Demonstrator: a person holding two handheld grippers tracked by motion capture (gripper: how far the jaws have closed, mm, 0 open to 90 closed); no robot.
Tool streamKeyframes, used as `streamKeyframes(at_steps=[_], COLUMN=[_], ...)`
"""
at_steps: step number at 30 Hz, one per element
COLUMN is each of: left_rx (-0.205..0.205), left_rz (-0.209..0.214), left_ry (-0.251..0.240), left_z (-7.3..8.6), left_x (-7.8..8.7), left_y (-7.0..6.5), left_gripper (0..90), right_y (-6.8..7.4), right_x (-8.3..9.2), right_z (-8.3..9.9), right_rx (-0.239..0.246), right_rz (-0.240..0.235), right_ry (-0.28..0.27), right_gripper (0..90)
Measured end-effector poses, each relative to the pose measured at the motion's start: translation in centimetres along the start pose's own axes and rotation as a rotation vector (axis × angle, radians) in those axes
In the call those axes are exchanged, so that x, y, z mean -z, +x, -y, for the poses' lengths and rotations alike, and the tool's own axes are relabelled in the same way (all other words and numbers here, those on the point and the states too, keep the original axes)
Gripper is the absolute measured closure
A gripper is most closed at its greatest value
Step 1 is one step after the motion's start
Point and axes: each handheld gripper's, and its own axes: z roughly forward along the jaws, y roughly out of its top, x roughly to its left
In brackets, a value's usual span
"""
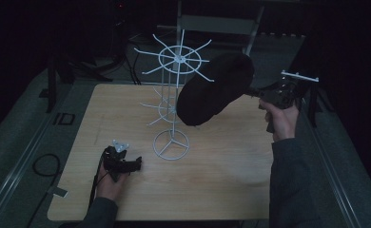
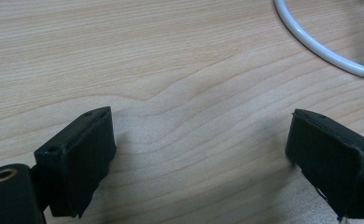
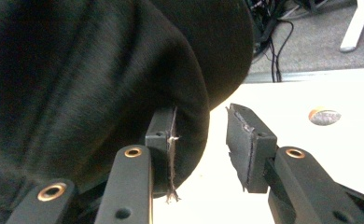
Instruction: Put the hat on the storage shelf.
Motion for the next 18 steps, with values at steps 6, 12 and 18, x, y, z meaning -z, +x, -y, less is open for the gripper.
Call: streamKeyframes(at_steps=[6, 12, 18], left_rx=[-0.001, 0.000, 0.000], left_rz=[-0.001, 0.000, 0.000], left_ry=[0.000, 0.000, -0.001], left_z=[0.0, 0.0, 0.0], left_x=[0.0, 0.0, 0.0], left_y=[0.0, 0.0, 0.0], left_gripper=[8.7, 8.7, 8.7], right_y=[-0.2, -0.8, -1.0], right_x=[1.0, 1.1, 0.6], right_z=[0.1, 0.8, 1.1], right_rx=[0.021, 0.039, 0.062], right_rz=[0.015, 0.096, 0.192], right_ry=[0.002, 0.046, 0.080], right_gripper=[62.6, 84.6, 90.0])
